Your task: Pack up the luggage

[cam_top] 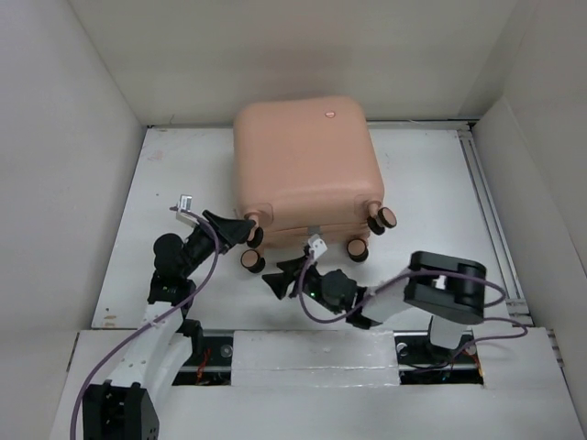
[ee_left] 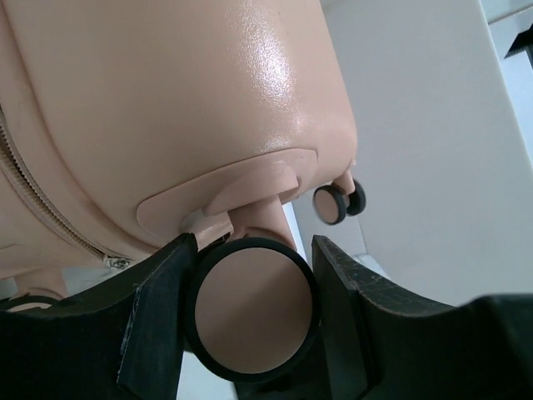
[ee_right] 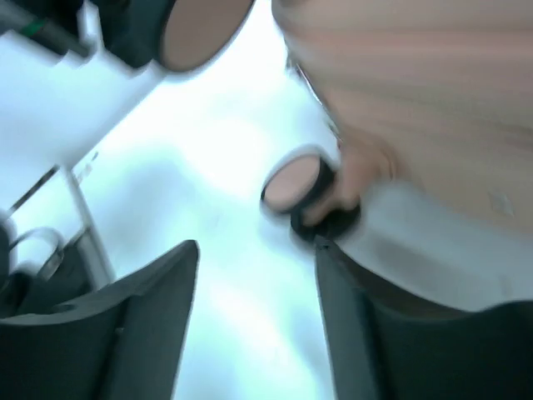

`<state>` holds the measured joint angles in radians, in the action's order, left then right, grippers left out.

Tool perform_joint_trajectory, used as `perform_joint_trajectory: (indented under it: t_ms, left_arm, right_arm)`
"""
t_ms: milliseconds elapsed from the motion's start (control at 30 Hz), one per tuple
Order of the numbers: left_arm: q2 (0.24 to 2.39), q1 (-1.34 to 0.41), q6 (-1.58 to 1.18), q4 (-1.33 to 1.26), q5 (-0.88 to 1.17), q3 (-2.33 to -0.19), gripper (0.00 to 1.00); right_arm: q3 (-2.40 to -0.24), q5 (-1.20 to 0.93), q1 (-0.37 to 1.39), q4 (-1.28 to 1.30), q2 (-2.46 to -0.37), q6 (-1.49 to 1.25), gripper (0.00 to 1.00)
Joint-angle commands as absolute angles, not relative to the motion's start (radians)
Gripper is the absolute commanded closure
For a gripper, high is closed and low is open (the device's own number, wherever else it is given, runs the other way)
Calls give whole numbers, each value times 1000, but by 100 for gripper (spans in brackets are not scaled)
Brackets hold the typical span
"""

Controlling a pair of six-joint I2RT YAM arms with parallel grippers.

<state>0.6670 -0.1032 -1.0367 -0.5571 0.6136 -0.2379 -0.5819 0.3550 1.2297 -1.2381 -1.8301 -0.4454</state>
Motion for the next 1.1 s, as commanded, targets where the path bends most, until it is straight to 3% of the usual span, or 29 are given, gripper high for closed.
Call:
perform_joint_trajectory:
  t_ms: [0, 100, 300, 467, 633, 833, 967, 1067]
  left_arm:
    - [689, -106, -1020, -767, 654, -294, 63]
    - [660, -106, -964, -653, 551, -319, 25]
    - [612, -106, -902, -551, 446, -371, 28]
    - [704, -106, -902, -551, 506, -374, 27]
    - [689, -106, -878, -514, 434, -373, 21]
    - [664, -106, -867, -503, 385, -364, 21]
    - [735, -156, -859, -563, 358, -371, 21]
    - [804, -354, -803, -563, 131, -467, 21]
  right_arm:
    - [-480, 377, 1239, -1176, -1651, -495, 33]
    - [-440, 437, 1204, -935, -1434, -496, 32]
    - [-436, 385, 1007, -662, -1179, -437, 45]
    - [-436, 280, 762, -468, -1043, -416, 44]
    - [-445, 209, 517, -402, -1032, -373, 43]
    - [-572, 11, 150, -353, -1020, -344, 43]
    - [-661, -132, 86, -259, -986, -318, 37]
    - [-638, -141, 173, -212, -893, -295, 34]
